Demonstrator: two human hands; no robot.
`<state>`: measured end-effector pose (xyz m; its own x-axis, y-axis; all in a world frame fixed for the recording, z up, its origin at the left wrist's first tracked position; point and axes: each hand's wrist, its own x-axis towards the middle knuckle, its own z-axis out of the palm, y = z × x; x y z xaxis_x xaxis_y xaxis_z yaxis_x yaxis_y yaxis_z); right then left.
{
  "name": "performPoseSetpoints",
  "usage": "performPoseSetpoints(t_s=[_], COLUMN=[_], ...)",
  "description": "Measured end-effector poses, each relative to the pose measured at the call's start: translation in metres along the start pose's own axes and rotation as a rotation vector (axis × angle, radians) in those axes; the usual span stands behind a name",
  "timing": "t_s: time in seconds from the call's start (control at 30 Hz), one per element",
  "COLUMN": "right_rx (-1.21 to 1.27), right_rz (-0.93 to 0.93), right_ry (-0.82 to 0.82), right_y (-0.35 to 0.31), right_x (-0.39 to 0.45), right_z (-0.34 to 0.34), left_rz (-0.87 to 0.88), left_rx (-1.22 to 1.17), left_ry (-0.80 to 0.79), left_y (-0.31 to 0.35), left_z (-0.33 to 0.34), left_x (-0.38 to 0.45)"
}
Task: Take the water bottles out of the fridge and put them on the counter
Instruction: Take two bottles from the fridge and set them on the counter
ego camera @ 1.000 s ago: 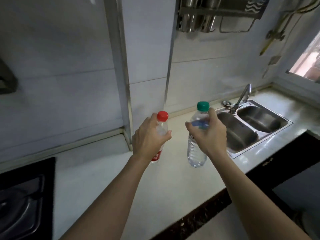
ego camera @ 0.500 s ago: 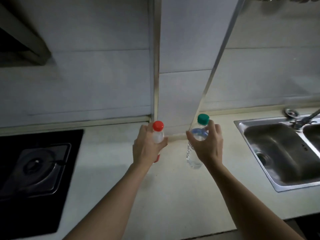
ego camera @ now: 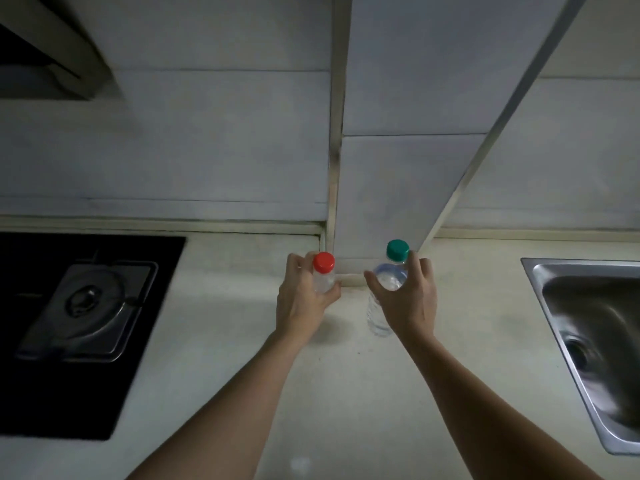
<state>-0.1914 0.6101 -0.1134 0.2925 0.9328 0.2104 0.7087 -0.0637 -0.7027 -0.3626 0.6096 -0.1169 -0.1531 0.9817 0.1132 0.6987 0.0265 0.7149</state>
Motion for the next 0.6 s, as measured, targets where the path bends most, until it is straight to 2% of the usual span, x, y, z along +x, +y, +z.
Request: performPoseSetpoints(t_s=[0.37,0.6], right_rx=[0.028,0.129], right_rz=[0.062,0.101], right_ry=[-0.033,-0.074], right_y=[0.013,0.015], right_x=[0.019,0.017], right_z=[0.016,0.026], left_rz=[0.034,0.028], left_rx=[0.067,-0.005], left_ry=[0.027,0.05], left_y=[0.002,0.0], left_z=[0.015,0.021], left_x=[0.011,0.016])
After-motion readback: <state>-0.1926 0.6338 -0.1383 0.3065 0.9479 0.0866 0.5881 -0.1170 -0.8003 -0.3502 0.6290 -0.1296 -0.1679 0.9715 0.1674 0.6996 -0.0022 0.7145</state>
